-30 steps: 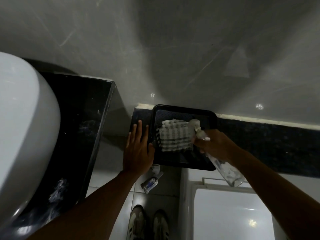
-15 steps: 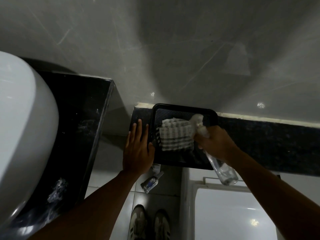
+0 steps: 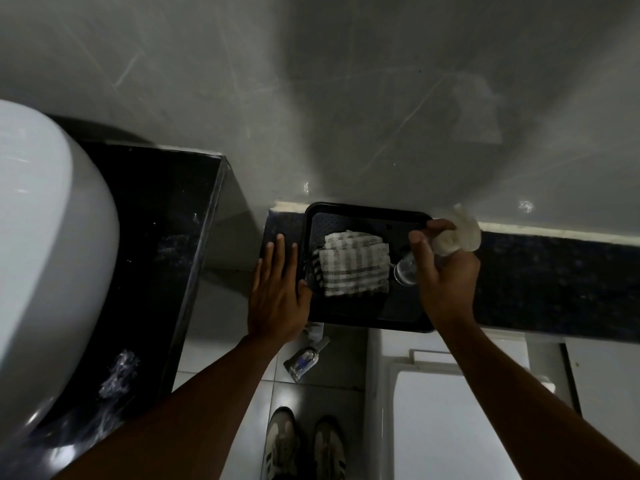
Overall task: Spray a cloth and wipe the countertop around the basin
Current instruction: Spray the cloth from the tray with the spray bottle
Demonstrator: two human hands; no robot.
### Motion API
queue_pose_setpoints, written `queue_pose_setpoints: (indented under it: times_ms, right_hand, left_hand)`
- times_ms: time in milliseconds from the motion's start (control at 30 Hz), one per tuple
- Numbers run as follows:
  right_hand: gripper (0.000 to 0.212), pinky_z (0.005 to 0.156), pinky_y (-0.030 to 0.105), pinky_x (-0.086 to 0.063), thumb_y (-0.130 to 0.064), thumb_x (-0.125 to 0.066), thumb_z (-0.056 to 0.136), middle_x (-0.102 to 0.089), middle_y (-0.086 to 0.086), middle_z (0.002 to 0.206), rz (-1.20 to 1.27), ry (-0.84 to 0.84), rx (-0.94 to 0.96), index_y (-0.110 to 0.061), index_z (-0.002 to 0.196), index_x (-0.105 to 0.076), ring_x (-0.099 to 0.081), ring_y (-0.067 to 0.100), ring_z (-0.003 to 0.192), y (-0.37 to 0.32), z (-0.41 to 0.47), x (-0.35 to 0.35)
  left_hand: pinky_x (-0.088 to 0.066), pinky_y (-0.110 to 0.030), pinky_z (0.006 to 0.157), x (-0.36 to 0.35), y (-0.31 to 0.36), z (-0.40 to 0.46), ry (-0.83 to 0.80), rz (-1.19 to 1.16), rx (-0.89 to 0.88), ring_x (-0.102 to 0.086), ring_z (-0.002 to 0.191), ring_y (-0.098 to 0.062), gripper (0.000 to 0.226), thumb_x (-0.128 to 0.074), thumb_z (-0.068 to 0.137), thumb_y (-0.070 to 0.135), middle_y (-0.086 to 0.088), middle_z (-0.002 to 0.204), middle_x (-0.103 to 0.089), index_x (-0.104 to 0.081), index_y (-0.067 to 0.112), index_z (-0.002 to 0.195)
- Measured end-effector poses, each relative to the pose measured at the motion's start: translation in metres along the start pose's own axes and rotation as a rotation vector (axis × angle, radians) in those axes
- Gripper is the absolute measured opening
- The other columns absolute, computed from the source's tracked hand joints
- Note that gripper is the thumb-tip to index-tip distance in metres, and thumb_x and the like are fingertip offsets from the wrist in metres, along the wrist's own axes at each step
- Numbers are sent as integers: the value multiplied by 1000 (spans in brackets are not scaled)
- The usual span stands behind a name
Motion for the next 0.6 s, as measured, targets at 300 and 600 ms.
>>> queue_pose_setpoints:
  times_ms: [300,600]
  right_hand:
    - [79,95,21,-49,-37,-72,82,-52,-18,125,85,4,-49,-13,141,-26,-57,5,115,1,-3,16]
    - [20,77,36,-57,-29,-68,89,-65,-3,96,53,32,-594,-29,104,-56,-64,2,85,-5,-97,-17]
  left_hand:
    - [2,-45,123,1,3,0,7,-65,8,8,152,-24,74,-17,94,60,-8,165,2,-7,18,155]
    - [-1,-55,119,1,39,-4,-26,341,-352,-12,151,-33,69,-42,95,56,-5,163,-21,-21,23,152]
Point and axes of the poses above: each hand's wrist, its own z-axis towards the middle knuckle, its own x-axis out of the back of the hand, y = z × x, the point moved 1 cm from there along z, towards the middle knuckle
